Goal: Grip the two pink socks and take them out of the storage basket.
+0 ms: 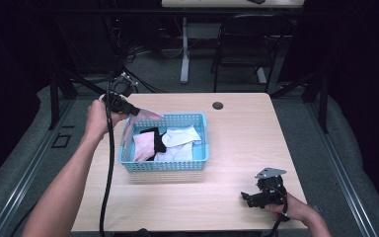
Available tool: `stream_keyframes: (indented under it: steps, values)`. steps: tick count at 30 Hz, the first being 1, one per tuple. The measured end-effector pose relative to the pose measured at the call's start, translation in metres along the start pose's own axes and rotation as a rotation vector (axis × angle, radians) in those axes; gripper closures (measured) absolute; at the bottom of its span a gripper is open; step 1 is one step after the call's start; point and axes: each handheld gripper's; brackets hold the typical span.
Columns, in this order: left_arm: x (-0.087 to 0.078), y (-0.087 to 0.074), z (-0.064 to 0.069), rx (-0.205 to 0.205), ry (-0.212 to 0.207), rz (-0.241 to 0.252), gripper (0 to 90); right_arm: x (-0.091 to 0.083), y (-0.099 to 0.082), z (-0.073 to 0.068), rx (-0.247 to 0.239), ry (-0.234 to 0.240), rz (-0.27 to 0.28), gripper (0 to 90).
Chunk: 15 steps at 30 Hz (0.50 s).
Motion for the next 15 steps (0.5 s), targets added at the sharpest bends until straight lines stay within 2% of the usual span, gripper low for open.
stream_keyframes:
  steps: [5,15]
  values:
    - [-0.007,0.000,-0.001,-0.003,0.004,0.005,85.4,0.000,0.001,0.000,-0.001,-0.005,-0.016,0.0]
    - [-0.032,-0.006,-0.007,-0.013,0.032,0.035,85.5,0.000,0.000,-0.001,0.007,-0.007,-0.006,0.0]
Point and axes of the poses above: each handheld gripper's, and its own axes: x roughly forward along the jaws, y roughly out of its top, z roughly to its right, and after that the axes turned 7 degrees about -y, right-handed
